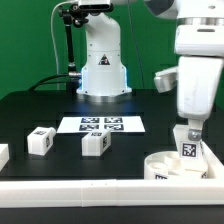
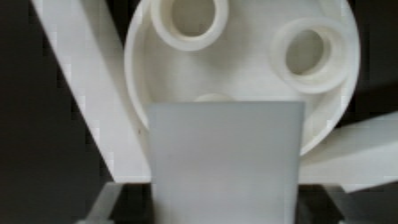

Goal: Assemble stool

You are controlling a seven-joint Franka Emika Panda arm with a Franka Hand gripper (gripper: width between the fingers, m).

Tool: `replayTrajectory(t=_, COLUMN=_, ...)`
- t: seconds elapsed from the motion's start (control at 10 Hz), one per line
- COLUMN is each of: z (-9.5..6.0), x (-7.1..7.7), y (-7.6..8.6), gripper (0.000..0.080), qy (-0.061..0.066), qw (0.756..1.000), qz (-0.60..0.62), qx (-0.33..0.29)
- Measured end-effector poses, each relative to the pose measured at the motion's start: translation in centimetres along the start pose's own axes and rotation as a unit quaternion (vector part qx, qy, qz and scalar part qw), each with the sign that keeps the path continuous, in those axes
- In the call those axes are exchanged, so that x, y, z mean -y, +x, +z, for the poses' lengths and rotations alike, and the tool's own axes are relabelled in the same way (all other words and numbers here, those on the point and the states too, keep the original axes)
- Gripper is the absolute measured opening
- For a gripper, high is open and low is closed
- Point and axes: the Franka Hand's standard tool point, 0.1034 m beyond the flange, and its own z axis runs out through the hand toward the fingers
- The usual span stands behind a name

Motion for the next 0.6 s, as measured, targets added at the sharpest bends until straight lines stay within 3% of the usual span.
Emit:
replayTrajectory(t=0.2, z=0.03, x=0.06, y=-0.13, gripper=0.0337, qy=0.007, qw=0.994, qz=0.109, qx=0.0)
replayTrajectory(t=0.6, z=0.04, x=0.15, y=-0.03, gripper=0.0337, qy=0.01, qw=0.968, qz=0.249, qx=-0.002)
